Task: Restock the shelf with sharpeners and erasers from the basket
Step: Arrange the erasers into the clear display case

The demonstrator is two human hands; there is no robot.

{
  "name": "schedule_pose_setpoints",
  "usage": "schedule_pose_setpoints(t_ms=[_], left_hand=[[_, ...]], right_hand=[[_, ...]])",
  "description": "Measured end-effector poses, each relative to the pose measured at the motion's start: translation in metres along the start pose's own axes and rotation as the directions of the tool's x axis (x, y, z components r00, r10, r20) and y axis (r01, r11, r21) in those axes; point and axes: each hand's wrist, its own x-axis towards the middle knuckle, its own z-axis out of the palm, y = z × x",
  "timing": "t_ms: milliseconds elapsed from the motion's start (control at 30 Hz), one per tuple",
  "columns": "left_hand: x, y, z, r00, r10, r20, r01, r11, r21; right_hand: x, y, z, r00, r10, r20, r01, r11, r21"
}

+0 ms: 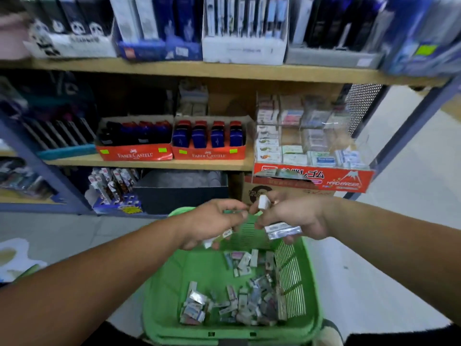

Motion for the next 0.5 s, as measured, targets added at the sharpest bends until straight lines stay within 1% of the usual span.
schedule_pose_setpoints(t_ms=[67,133,200,267,333,400,433,467,500], left_hand=[[-0.017,0.03,-0.009,0.999,0.032,0.014,-0.03,0.996,-0.086],[-0.028,0.052,-0.017,0.998,0.062,0.023,-0.055,0.973,-0.223],[-0.032,0.064,-0.021,0.996,0.074,0.053,-0.051,0.937,-0.344],[-0.03,0.069,-0.023,0.992,0.087,0.087,-0.042,0.903,-0.428],[-0.022,0.072,-0.023,0.989,0.107,0.101,-0.049,0.886,-0.462],[-0.012,0.074,-0.022,0.986,0.125,0.113,-0.058,0.88,-0.472],[-0.007,0.075,-0.021,0.985,0.13,0.117,-0.059,0.876,-0.478],[-0.003,0.076,-0.021,0.984,0.135,0.113,-0.065,0.876,-0.478],[0.002,0.077,-0.02,0.984,0.146,0.102,-0.082,0.879,-0.469]], right_hand=[[-0.018,-0.019,-0.007,0.999,-0.038,-0.034,0.039,0.999,0.024],[-0.033,-0.03,-0.014,0.996,-0.051,-0.07,0.058,0.994,0.094],[-0.041,-0.036,-0.018,0.994,-0.054,-0.094,0.068,0.985,0.157],[-0.046,-0.038,-0.02,0.99,-0.054,-0.128,0.08,0.975,0.208],[-0.044,-0.038,-0.022,0.984,-0.053,-0.168,0.094,0.964,0.249],[-0.038,-0.038,-0.027,0.974,-0.016,-0.228,0.09,0.943,0.32],[-0.034,-0.037,-0.031,0.972,0.001,-0.235,0.088,0.926,0.368],[-0.028,-0.033,-0.036,0.977,-0.002,-0.212,0.087,0.915,0.393],[-0.024,-0.031,-0.039,0.983,-0.009,-0.181,0.08,0.919,0.387]])
